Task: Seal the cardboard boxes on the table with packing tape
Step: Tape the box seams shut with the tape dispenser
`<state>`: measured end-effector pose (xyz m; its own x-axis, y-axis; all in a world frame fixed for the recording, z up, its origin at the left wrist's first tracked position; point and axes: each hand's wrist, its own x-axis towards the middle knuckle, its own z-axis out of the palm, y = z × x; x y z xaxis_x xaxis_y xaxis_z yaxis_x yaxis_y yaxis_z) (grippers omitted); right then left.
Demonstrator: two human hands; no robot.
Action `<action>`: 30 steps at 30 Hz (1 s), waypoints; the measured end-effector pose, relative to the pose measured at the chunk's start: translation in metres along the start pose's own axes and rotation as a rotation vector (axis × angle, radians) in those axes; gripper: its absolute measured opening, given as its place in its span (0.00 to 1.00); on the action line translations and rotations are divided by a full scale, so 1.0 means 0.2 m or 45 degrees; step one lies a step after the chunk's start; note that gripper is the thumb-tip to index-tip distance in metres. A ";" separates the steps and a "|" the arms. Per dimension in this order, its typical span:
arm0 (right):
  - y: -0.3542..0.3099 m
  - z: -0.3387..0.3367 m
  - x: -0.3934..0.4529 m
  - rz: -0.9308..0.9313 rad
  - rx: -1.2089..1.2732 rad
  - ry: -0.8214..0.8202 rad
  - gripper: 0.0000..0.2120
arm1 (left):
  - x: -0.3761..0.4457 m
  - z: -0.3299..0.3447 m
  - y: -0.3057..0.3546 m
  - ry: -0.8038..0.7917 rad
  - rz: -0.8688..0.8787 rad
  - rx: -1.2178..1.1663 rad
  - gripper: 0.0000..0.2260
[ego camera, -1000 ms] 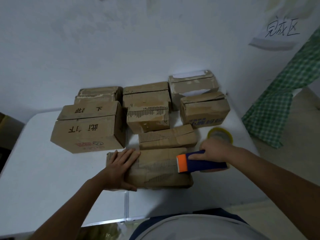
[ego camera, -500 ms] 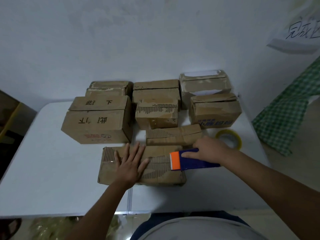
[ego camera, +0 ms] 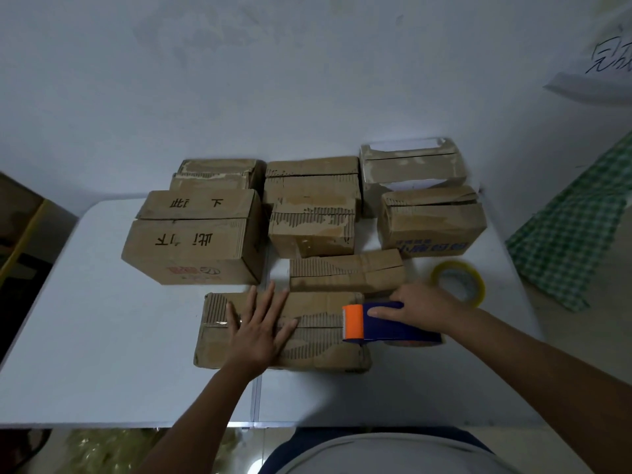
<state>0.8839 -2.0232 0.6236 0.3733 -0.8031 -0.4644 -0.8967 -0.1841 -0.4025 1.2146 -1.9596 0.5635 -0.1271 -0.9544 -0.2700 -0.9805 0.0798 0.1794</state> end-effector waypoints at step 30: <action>0.07 0.15 0.00 0.026 -0.074 -0.008 0.32 | -0.05 -0.06 0.34 0.031 0.014 -0.049 0.26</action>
<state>0.8778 -2.0093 0.5950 0.3561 -0.8037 -0.4768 -0.9164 -0.2005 -0.3464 1.1501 -1.9480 0.5890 -0.1338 -0.9602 -0.2452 -0.9726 0.0797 0.2184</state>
